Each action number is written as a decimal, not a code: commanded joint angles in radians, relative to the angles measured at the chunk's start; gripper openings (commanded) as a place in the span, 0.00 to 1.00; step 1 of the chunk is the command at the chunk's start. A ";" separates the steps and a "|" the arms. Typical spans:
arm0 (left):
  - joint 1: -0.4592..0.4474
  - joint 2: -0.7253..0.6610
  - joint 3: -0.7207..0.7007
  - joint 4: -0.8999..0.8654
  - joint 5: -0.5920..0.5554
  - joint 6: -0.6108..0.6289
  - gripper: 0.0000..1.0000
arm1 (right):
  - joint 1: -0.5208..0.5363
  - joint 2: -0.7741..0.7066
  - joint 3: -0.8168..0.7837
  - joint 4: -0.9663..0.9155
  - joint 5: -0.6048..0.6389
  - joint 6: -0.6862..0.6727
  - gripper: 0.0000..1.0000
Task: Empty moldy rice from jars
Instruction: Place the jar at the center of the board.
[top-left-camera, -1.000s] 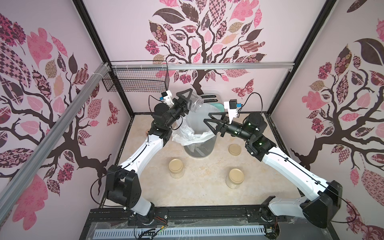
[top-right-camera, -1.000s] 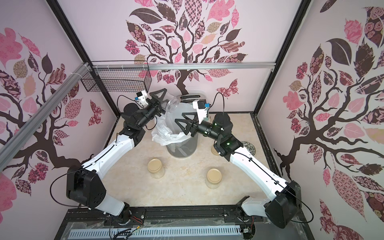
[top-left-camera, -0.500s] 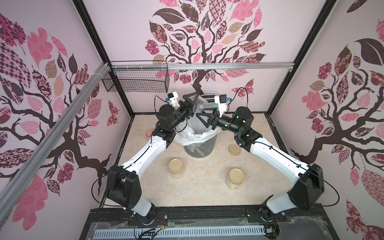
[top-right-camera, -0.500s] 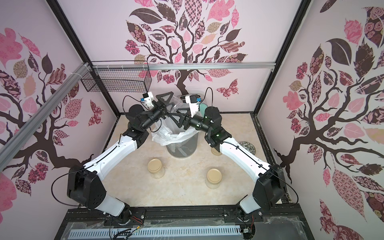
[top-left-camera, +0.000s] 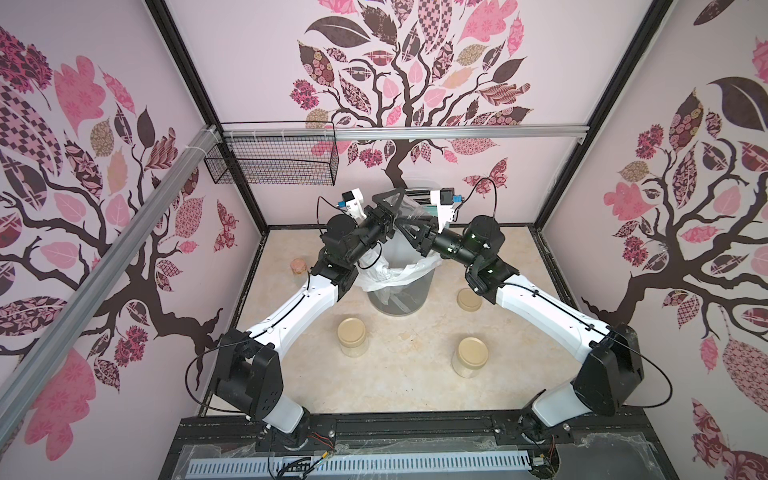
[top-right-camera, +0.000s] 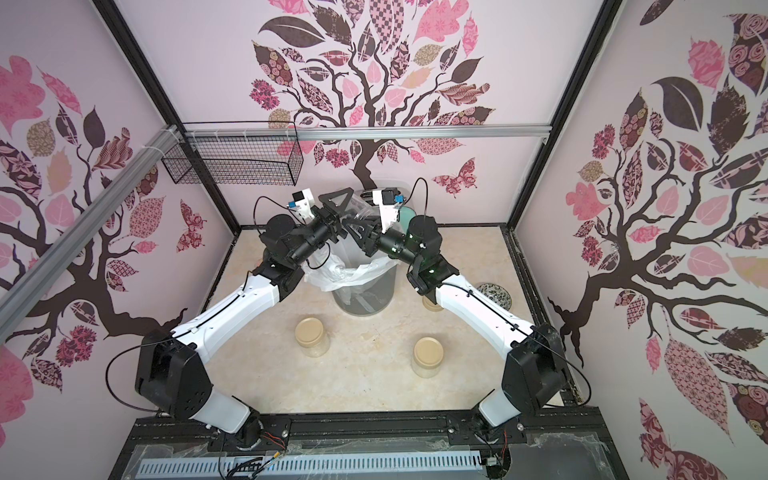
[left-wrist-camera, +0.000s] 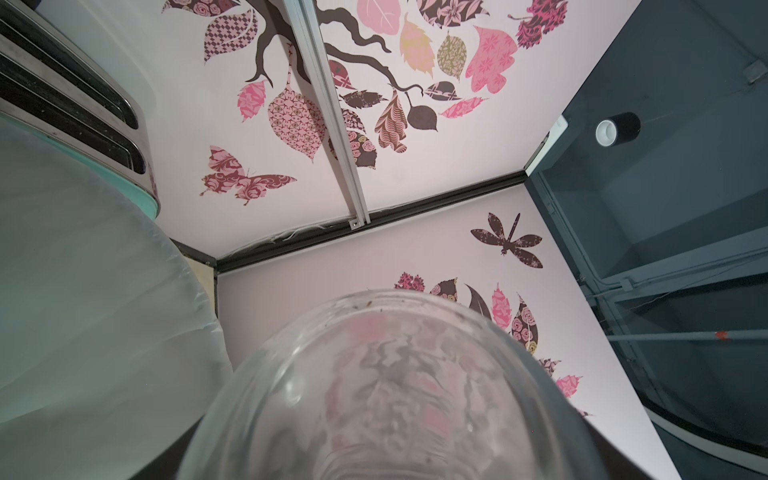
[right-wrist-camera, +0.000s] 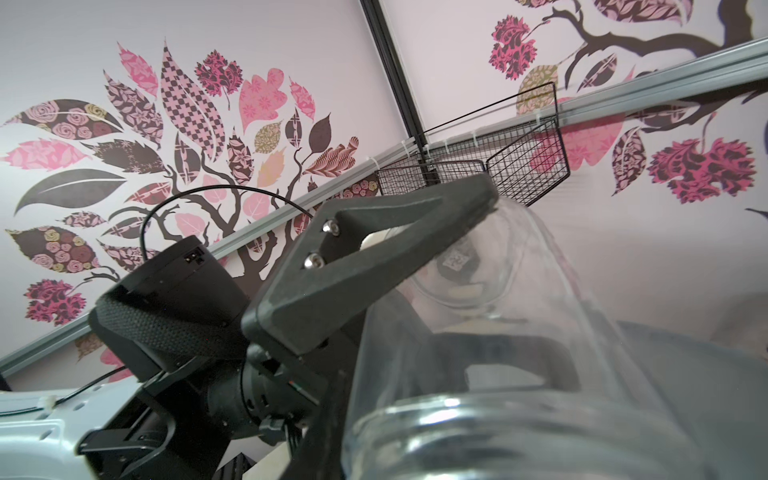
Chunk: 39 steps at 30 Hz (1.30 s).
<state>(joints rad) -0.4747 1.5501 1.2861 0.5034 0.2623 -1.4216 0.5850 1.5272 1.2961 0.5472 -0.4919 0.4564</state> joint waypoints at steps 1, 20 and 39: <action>-0.007 -0.047 -0.006 0.073 -0.018 0.019 0.72 | -0.007 -0.004 0.006 0.087 0.040 0.011 0.13; 0.029 -0.128 -0.035 -0.048 -0.147 0.099 0.96 | -0.007 -0.019 0.011 0.069 0.018 0.006 0.00; 0.130 -0.207 -0.044 -0.177 -0.161 0.166 0.98 | -0.008 -0.060 0.044 -0.022 0.017 -0.045 0.00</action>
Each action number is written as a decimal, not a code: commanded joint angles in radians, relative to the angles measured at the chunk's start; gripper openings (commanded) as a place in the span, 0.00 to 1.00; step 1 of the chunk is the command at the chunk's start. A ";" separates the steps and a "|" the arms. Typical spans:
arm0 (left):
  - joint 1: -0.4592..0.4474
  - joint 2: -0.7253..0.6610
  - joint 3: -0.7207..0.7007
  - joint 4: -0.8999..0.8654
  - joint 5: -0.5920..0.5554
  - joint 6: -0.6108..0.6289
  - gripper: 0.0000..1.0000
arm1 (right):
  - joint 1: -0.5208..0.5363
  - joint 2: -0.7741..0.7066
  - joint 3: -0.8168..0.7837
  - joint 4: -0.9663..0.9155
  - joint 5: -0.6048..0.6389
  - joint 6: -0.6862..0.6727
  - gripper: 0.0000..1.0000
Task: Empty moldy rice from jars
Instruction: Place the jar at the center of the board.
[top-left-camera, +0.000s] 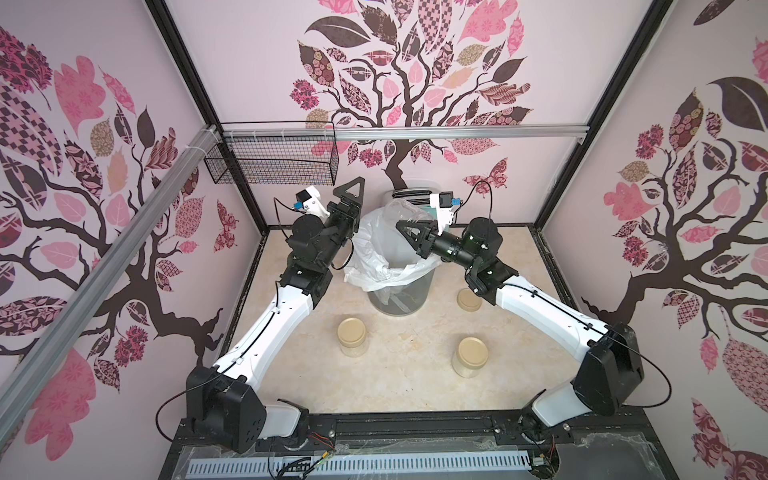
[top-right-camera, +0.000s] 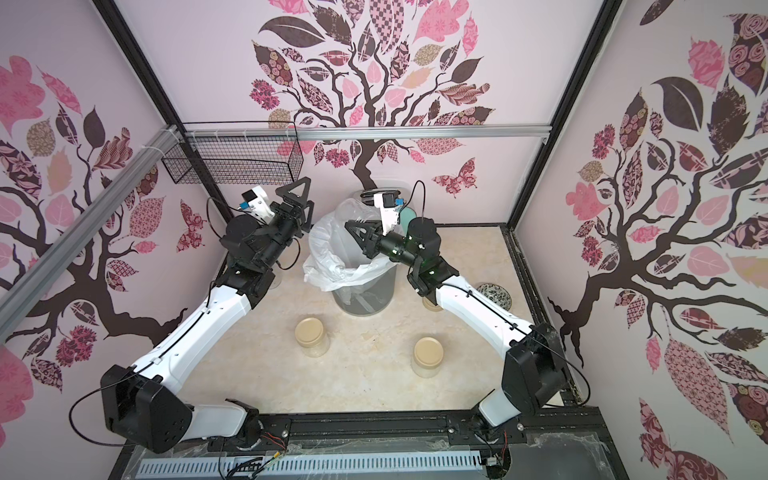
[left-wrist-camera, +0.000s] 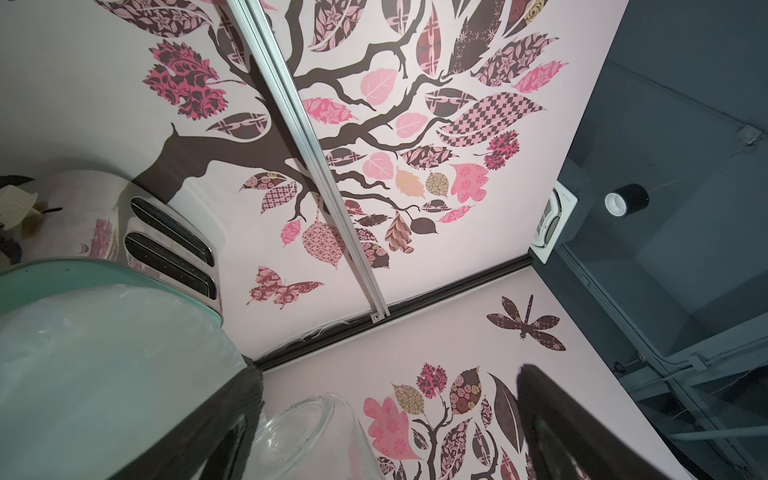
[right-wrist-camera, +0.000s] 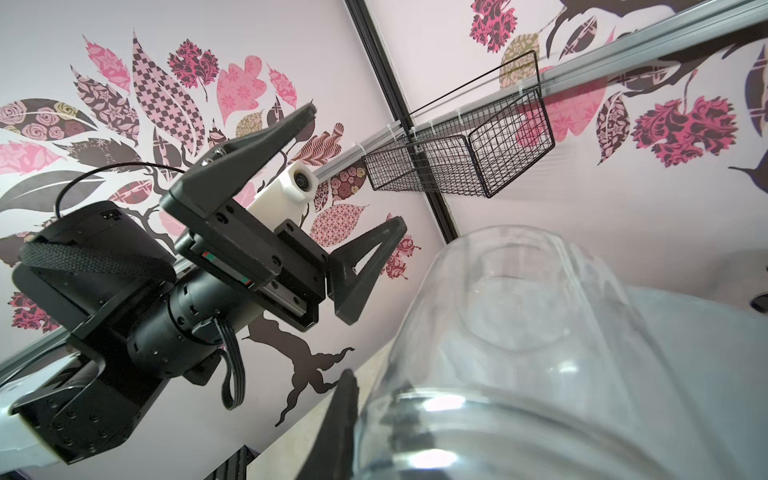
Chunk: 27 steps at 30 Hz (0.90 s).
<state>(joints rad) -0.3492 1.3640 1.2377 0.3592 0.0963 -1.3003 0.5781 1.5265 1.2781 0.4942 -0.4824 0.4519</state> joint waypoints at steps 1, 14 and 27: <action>0.006 -0.030 0.002 -0.041 0.005 0.061 0.98 | -0.004 -0.065 0.068 0.015 0.007 -0.047 0.00; 0.018 -0.231 -0.063 -0.299 0.000 0.377 0.98 | -0.300 -0.141 0.243 -0.408 0.002 -0.113 0.00; 0.018 -0.510 -0.253 -0.534 -0.023 0.568 0.98 | -0.507 0.109 0.399 -0.953 0.148 -0.325 0.00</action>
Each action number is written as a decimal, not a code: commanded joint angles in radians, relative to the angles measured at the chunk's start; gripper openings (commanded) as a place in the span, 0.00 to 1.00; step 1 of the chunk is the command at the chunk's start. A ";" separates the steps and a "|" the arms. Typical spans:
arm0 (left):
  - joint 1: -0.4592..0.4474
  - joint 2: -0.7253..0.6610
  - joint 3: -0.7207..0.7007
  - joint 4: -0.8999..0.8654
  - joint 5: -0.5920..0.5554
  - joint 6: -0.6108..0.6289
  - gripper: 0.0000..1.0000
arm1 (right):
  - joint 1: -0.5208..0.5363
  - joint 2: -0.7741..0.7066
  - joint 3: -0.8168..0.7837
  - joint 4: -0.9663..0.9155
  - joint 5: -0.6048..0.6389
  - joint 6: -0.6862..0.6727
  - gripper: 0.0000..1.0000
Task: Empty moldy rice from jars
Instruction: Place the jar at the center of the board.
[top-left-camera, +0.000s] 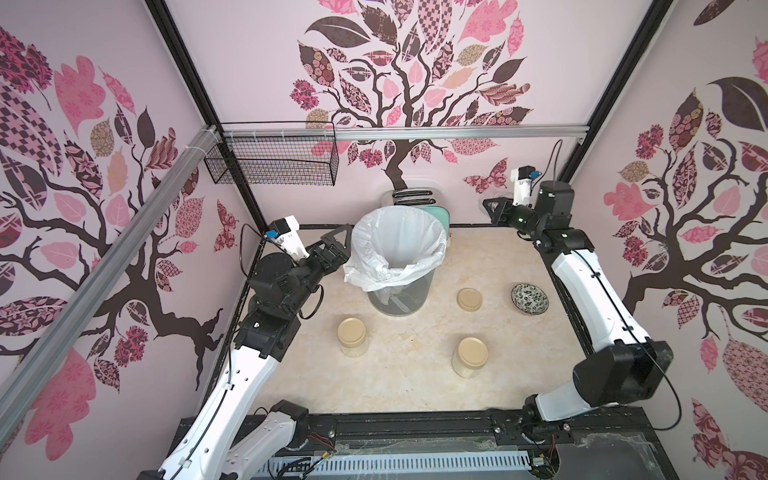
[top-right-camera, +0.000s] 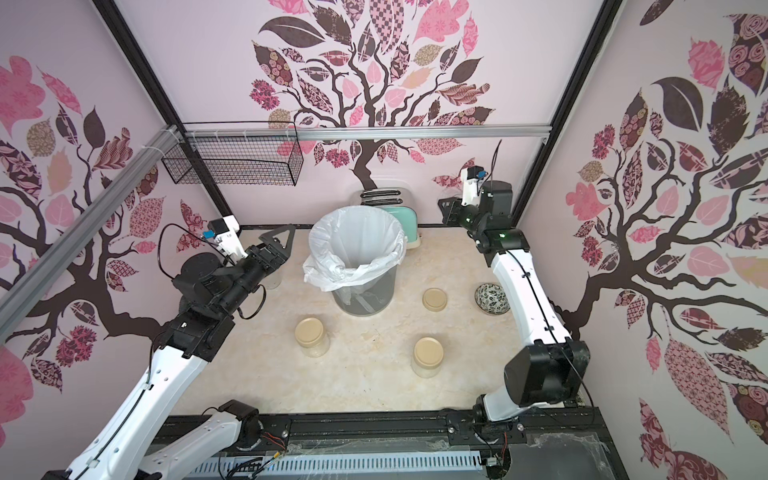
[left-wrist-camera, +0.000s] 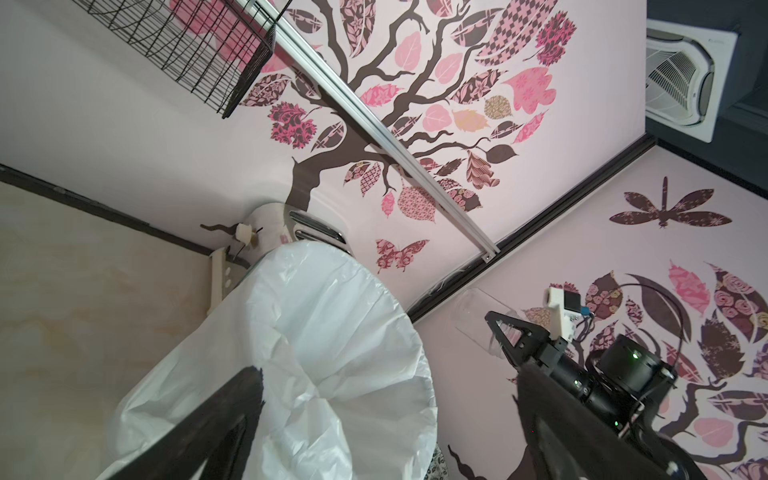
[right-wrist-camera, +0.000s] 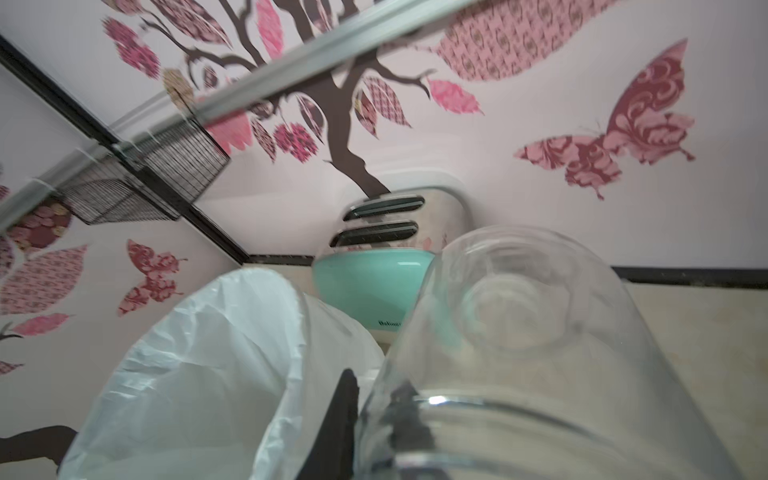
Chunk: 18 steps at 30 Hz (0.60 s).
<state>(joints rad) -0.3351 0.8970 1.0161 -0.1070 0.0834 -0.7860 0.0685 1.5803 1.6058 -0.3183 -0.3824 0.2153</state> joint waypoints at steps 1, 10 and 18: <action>0.004 -0.061 -0.047 -0.081 -0.013 0.056 0.98 | 0.003 0.088 0.097 -0.176 0.066 -0.103 0.00; 0.005 -0.202 -0.144 -0.173 -0.031 0.070 0.98 | -0.002 0.348 0.327 -0.469 0.167 -0.156 0.00; 0.004 -0.246 -0.168 -0.229 -0.041 0.105 0.98 | -0.007 0.491 0.409 -0.629 0.203 -0.174 0.00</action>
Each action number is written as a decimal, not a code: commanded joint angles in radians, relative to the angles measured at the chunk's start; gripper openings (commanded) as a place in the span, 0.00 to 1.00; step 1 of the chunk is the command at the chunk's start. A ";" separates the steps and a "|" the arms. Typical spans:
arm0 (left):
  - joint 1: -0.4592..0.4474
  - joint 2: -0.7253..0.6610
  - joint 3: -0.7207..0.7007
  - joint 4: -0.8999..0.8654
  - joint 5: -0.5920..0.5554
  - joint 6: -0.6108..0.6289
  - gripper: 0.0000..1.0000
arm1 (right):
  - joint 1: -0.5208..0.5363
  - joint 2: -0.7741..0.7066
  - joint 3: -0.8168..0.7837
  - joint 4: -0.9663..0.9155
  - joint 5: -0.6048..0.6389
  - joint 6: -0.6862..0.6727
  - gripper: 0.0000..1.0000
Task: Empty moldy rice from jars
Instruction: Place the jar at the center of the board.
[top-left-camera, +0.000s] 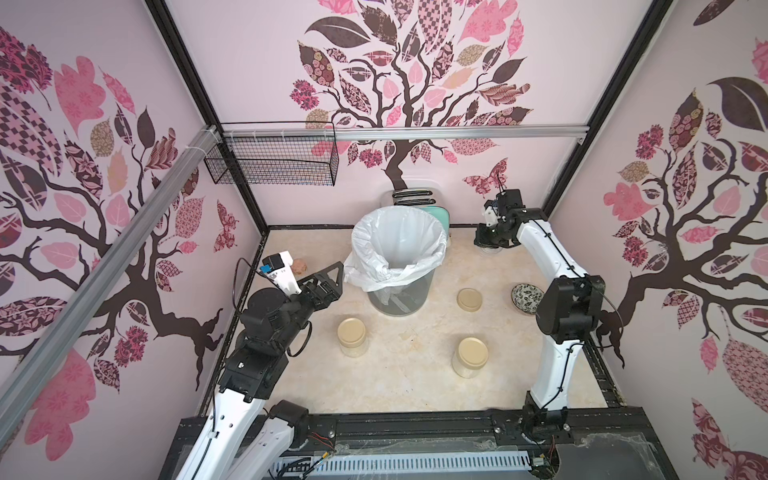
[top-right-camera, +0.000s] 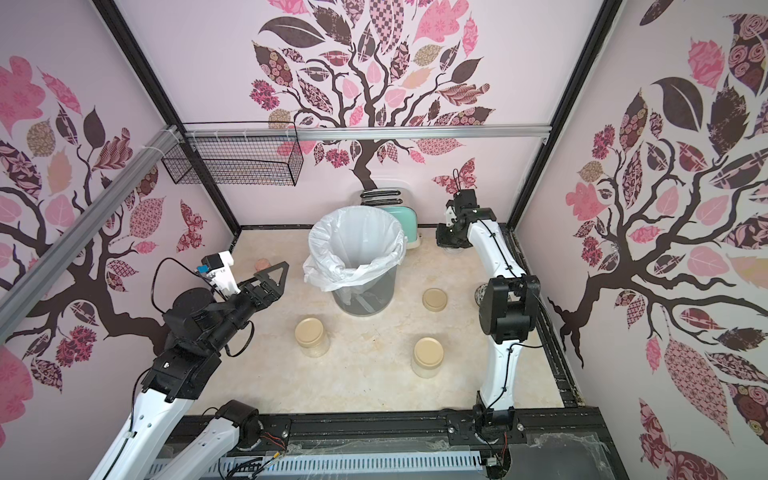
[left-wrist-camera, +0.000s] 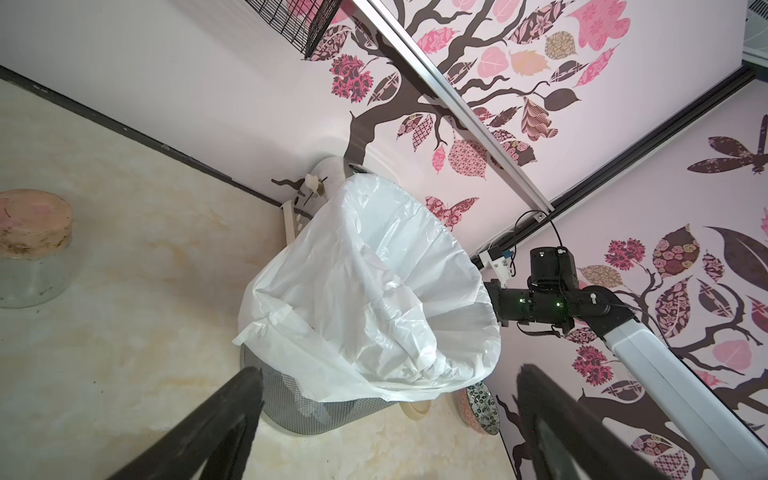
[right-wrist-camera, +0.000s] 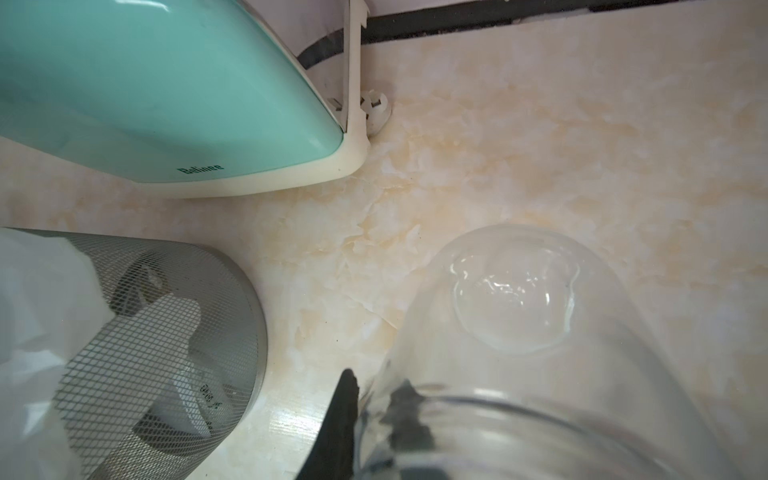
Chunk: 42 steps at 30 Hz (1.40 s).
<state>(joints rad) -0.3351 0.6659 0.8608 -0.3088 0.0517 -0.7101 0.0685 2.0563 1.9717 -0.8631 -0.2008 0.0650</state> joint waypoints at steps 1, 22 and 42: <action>0.004 -0.017 -0.017 -0.029 -0.008 0.029 0.98 | -0.008 0.023 0.044 -0.091 0.021 -0.024 0.00; 0.004 -0.040 -0.047 -0.045 0.011 0.003 0.98 | -0.093 0.151 0.010 -0.186 -0.150 -0.034 0.00; 0.004 -0.044 -0.042 -0.065 0.023 0.001 0.98 | -0.109 0.180 0.033 -0.217 -0.172 -0.047 0.11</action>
<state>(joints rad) -0.3351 0.6262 0.8158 -0.3733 0.0589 -0.7105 -0.0345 2.2337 1.9739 -1.0431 -0.3714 0.0284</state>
